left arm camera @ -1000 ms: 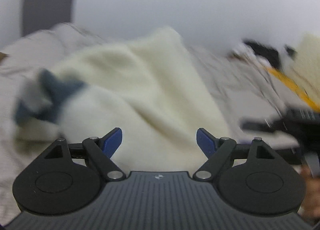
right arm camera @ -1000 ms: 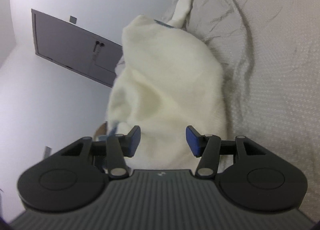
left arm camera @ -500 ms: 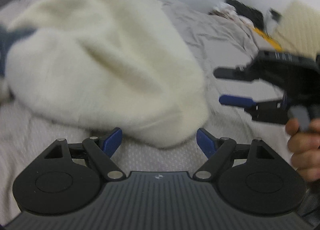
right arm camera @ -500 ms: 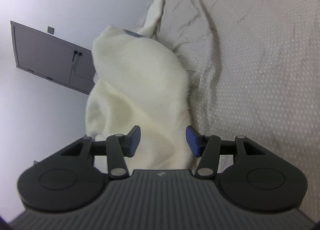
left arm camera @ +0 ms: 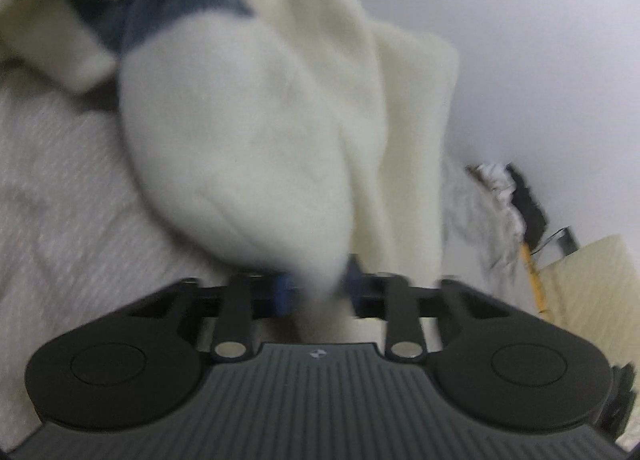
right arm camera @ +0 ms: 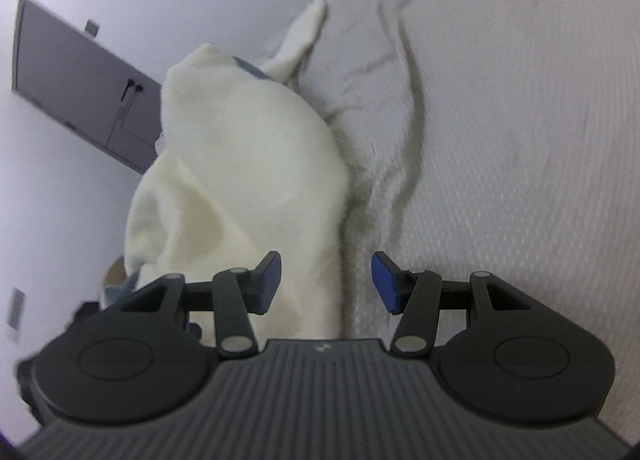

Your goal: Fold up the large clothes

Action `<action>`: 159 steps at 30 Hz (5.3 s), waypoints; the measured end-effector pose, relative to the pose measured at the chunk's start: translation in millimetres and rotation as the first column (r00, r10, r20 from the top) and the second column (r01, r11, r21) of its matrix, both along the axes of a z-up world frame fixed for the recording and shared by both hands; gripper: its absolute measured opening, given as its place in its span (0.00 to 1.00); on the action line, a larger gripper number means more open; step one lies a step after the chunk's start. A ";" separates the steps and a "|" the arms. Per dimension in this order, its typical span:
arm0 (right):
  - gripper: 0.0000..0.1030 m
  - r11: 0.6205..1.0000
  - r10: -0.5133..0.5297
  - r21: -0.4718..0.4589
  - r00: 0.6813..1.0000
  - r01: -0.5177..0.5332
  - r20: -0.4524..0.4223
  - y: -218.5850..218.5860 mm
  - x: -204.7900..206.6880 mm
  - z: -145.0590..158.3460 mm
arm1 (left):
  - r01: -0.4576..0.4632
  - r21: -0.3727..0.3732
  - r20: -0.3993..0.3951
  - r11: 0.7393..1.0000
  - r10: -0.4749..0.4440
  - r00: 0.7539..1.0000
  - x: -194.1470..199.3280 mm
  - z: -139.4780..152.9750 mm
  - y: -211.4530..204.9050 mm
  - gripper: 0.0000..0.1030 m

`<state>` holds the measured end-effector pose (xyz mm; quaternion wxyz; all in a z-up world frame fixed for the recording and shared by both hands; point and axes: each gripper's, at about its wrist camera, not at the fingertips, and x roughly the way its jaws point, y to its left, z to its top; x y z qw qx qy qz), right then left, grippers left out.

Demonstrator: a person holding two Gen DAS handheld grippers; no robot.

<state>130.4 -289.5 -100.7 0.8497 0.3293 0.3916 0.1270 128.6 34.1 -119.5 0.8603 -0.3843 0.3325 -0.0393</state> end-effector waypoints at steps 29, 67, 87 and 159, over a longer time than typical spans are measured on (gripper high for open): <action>0.75 0.638 0.476 -0.766 0.822 -0.078 0.313 157.6 -34.4 6.2 | 0.086 -0.069 0.245 0.994 -0.066 0.967 91.9 61.1 61.6 0.14; 0.14 0.956 0.093 -0.291 0.916 0.027 0.389 77.0 23.9 59.6 | 0.076 0.144 0.171 0.987 -0.100 0.980 54.0 67.4 83.0 0.22; 0.08 0.986 0.164 -0.069 0.925 -0.149 0.344 44.5 16.7 60.0 | 0.140 0.741 0.160 0.657 -0.375 0.913 -58.1 97.8 -77.1 0.83; 0.13 0.888 0.049 -0.429 0.895 0.164 0.443 92.4 13.5 26.5 | -0.313 0.755 0.280 0.577 0.149 0.948 7.4 48.0 -46.0 0.91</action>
